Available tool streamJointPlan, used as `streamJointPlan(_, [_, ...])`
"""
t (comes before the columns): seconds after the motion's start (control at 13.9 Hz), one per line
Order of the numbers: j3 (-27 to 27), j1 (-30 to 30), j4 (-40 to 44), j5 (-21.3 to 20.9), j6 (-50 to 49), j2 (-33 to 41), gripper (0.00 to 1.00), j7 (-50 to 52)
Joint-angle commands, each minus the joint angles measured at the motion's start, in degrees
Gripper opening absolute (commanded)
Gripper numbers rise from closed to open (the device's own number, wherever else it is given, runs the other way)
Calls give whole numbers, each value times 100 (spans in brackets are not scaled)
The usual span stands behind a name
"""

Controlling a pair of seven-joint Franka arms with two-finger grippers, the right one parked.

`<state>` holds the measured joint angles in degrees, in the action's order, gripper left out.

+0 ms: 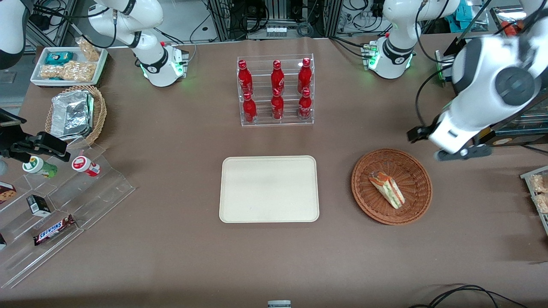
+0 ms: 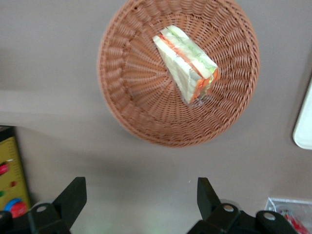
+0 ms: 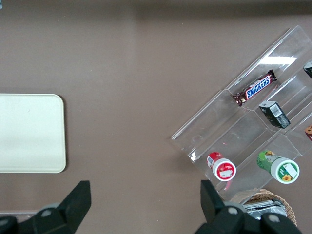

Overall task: Place sandwich from basket to tray
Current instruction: 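Move the left gripper over the wicker basket toward the wrapped sandwich, then lower the left gripper and close it on the wrapped sandwich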

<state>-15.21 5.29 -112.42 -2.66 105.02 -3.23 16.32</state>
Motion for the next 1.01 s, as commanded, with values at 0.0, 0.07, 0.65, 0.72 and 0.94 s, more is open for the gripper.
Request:
streamJointPlan(0.0, [-78, 77, -8, 46, 543, -545, 100, 397])
streamJointPlan(0.07, [-69, 86, -86, 46, 798, -695, 100, 816])
streamJointPlan(0.65, [-122, 86, -710, 20, 2847, -1487, 100, 2788])
streamJointPlan(0.72, [-122, 86, -824, 20, 3075, -1496, 100, 2815])
streamJointPlan(0.94, [-122, 95, -1159, 20, 3577, -1540, 100, 2842])
